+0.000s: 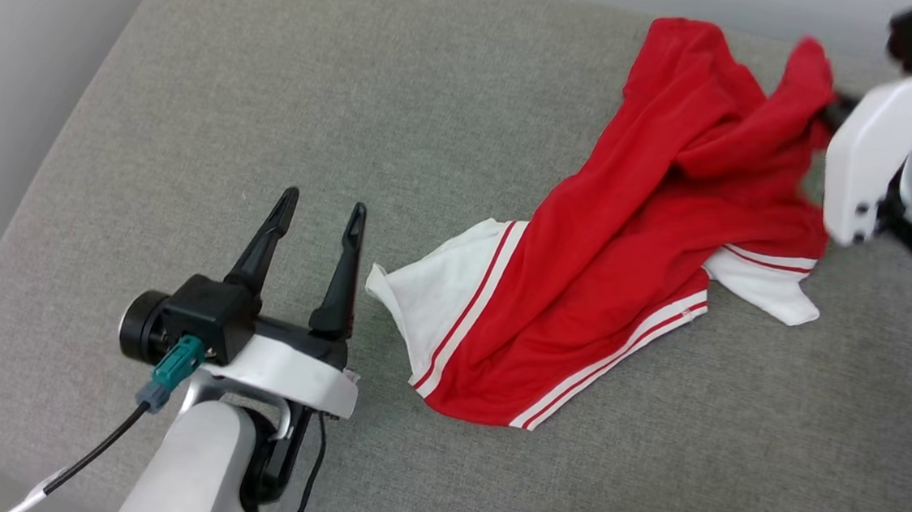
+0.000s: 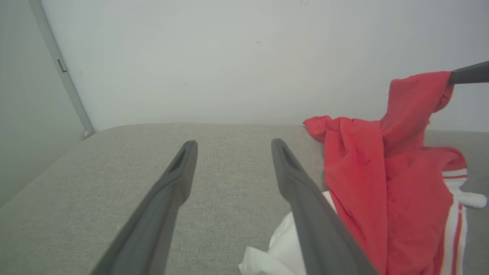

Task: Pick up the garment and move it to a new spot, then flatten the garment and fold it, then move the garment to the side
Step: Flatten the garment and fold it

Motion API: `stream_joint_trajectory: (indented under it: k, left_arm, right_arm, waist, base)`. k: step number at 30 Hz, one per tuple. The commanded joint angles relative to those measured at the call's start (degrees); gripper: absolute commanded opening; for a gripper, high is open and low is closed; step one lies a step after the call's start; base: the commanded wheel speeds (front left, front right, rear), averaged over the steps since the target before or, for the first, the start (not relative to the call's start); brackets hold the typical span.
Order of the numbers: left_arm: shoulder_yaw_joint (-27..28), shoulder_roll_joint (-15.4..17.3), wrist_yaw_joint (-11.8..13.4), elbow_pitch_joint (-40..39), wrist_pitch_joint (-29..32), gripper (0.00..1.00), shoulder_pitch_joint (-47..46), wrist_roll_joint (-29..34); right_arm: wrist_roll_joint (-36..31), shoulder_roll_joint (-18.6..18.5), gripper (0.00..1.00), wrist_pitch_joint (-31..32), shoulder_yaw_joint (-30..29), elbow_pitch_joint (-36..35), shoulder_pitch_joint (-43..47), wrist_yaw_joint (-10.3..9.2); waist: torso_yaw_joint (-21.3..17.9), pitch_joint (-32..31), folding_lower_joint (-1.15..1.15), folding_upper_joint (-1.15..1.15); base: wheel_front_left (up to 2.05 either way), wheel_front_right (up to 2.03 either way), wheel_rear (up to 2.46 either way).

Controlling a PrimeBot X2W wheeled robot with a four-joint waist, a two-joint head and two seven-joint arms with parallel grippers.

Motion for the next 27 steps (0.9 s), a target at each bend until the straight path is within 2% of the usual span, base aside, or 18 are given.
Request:
stream_joint_trajectory:
  k: [1, 8, 16, 17, 18, 19, 22, 27]
  left_arm:
    - [-0.2, -0.2, -0.3, -0.2, -0.4, 1.00, -1.0, 0.2]
    - [-0.2, -1.6, -1.7, -0.8, -0.3, 1.00, -3.7, 1.1]
    - [1.2, -3.1, -2.9, -1.8, -0.3, 1.00, -4.6, 2.1]
    - [1.4, -3.2, -3.1, -1.9, -0.3, 1.00, -4.5, 2.3]
    - [1.5, -3.3, -3.2, -1.9, -0.3, 1.00, -4.5, 2.5]
    - [1.7, -3.4, -3.3, -1.9, -0.3, 1.00, -4.5, 2.7]
    - [2.3, -3.4, -3.5, -1.7, -0.3, 1.00, -4.0, 3.5]
    - [3.2, -3.1, -3.7, -1.1, -0.3, 1.00, -2.3, 4.4]
  right_arm:
    - [-0.6, 0.7, 0.00, -1.0, -0.2, 0.7, -1.6, -0.04]
    - [-3.0, 4.5, 0.00, -11.2, -1.9, 10.6, -9.9, -0.04]
    - [-2.7, 6.0, 0.00, -18.1, 1.5, 25.0, -9.9, -0.04]
    - [-2.4, 5.9, 0.07, -18.6, 2.2, 26.2, -9.8, -0.04]
    - [-2.0, 5.8, 0.45, -19.4, 2.9, 27.0, -10.0, -0.04]
    - [-1.3, 5.8, 1.00, -20.0, 3.6, 27.8, -10.0, -0.04]
    - [0.9, 5.6, 1.00, -22.4, 5.5, 28.7, -9.9, -0.04]
    - [6.0, 4.1, 1.00, -25.6, 7.7, 26.1, -8.1, -0.03]
  waist:
    - [0.7, 1.2, 0.00, 0.00]
    - [2.9, 6.2, 0.00, 0.00]
    - [3.5, 8.6, 0.00, 0.00]
    - [3.4, 8.7, 0.00, 0.00]
    - [3.1, 8.7, 0.00, 0.00]
    - [2.9, 8.6, 0.00, 0.00]
    - [1.9, 7.6, 0.00, 0.00]
    - [-0.1, 4.5, 0.00, 0.00]
  base:
    - [0.00, 0.00, 0.00]
    - [0.00, 0.00, 0.00]
    - [0.00, 0.00, 0.00]
    - [0.00, 0.00, 0.00]
    - [0.00, 0.00, 0.00]
    - [0.00, 0.00, 0.00]
    - [0.00, 0.00, 0.00]
    - [0.00, 0.00, 0.00]
